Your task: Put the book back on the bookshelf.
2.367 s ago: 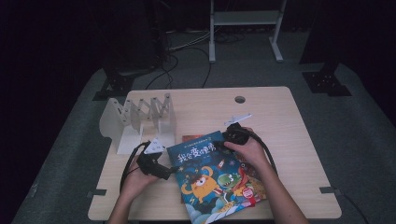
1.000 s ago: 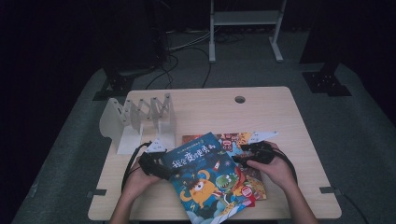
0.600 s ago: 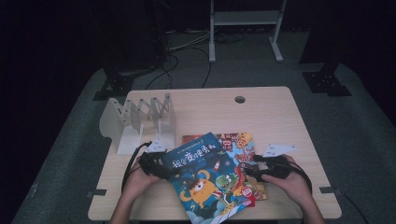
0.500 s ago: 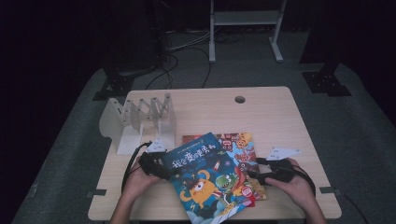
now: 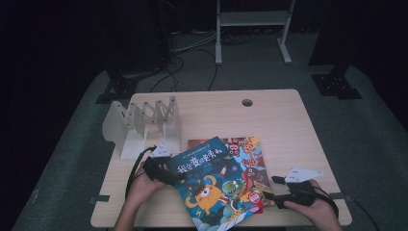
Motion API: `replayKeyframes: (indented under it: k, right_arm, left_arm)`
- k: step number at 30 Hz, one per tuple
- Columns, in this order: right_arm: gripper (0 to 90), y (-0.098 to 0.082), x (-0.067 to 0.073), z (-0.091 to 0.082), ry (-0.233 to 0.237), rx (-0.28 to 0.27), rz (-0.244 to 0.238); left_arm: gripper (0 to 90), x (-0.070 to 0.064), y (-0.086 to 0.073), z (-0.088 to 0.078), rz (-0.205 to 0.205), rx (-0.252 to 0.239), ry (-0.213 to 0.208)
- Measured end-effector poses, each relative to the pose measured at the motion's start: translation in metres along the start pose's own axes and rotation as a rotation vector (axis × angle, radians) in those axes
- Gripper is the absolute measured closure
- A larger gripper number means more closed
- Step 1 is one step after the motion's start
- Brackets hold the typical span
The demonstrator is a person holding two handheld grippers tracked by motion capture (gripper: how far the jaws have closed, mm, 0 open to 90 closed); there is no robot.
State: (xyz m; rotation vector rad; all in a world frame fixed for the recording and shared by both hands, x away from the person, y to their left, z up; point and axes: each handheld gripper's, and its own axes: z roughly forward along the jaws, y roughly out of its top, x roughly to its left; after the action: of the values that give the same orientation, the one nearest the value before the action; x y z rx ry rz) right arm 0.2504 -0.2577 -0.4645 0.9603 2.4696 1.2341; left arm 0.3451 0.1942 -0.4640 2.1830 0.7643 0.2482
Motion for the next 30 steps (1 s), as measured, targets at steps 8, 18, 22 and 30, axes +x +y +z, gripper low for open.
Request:
replayKeyframes:
  k: [8,18,22,30]
  right_arm:
    - [31.3,-0.008,0.008,-0.008,0.015,0.016,-0.014]
    - [31.1,-0.012,0.011,-0.007,-0.006,0.018,-0.017]
    - [30.9,-0.011,0.007,-0.005,-0.009,0.015,-0.004]
    - [31.5,-0.005,-0.006,-0.002,-0.054,0.020,0.002]
  left_arm:
    - [0.0,0.000,0.000,0.000,-0.002,0.001,0.002]
    - [0.0,0.000,-0.001,-0.001,-0.007,0.002,0.002]
    - [0.0,0.000,-0.001,-0.002,-0.009,0.009,-0.007]
    - [0.0,-0.002,-0.002,-0.002,-0.018,0.023,-0.047]
